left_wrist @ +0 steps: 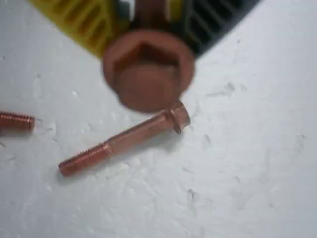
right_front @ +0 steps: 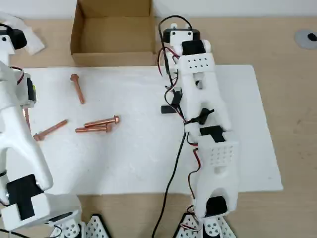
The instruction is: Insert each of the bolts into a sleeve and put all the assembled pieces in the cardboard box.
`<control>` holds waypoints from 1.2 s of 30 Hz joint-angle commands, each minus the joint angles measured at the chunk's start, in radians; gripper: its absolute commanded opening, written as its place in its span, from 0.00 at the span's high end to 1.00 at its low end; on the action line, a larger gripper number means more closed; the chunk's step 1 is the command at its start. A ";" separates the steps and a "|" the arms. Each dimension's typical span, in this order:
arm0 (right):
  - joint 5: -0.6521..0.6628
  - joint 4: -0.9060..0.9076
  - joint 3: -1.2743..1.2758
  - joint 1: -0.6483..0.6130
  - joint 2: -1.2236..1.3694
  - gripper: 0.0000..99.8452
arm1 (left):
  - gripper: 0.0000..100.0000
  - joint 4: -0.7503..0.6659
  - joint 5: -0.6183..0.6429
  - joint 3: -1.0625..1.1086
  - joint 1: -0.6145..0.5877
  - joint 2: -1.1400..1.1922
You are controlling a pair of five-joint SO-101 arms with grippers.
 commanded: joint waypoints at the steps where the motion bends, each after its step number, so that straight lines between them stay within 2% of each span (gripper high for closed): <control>1: -0.028 0.006 -0.030 0.015 -0.005 0.89 | 0.99 0.002 0.014 -0.003 0.014 -0.050; 14: -0.100 0.028 -0.024 -0.001 0.116 0.89 | 0.99 0.002 0.015 0.034 0.015 -0.053; 36: -0.100 -0.083 -0.038 0.004 0.225 0.85 | 0.99 0.002 0.014 0.034 0.015 -0.051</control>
